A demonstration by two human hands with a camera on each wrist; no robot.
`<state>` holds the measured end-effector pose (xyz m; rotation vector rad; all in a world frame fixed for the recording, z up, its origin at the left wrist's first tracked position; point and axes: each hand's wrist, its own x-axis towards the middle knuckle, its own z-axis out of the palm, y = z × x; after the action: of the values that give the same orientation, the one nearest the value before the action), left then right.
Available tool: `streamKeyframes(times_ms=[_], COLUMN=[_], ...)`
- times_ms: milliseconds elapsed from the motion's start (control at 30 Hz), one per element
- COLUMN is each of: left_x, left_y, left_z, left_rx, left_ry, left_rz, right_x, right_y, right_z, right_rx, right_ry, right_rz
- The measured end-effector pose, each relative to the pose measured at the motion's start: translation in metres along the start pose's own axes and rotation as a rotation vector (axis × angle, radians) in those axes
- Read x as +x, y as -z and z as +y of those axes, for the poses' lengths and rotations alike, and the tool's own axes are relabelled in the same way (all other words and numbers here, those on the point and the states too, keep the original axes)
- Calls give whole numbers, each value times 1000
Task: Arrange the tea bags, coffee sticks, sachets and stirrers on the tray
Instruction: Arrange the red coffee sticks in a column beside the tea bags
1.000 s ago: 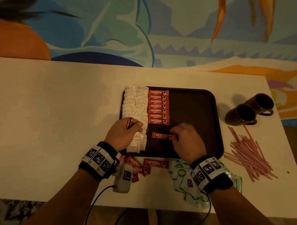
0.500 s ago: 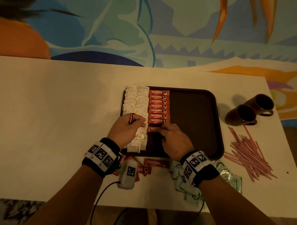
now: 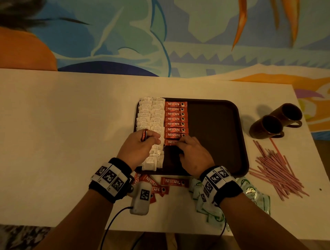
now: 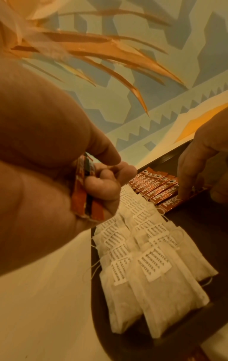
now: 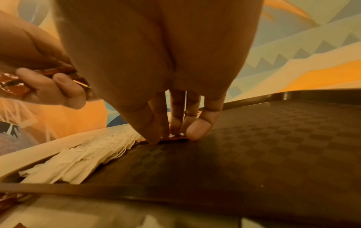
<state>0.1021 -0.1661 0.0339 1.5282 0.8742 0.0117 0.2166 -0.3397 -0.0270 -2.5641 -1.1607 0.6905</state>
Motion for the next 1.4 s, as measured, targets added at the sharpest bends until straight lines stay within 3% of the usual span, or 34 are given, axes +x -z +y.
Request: streamKeyframes(times_ms=[467,733,1100,1200,1267,1400], left_x=[-7,-10,-12,-11,-12,-12], left_y=[-6,-14,-10,-9,-10,-17], left_z=[3,5,3,3,3,1], left_rx=[-17,-48,-47,-34,-37,-106], left_ry=[6,10,16,41,76,161], left_rz=[-37,-68,-81,-138,-237,-462], right_x=[-5,-7,-5,-9,-14,-21], right_y=[9,4,6,16,27,43], right_z=[1,3,3,-2,-15,-41], right_rx=[93,71,108,221,430,646], right_ry=[-8,-30,-26,-13,55,204], right_rz=[67,26,132,250,320,270])
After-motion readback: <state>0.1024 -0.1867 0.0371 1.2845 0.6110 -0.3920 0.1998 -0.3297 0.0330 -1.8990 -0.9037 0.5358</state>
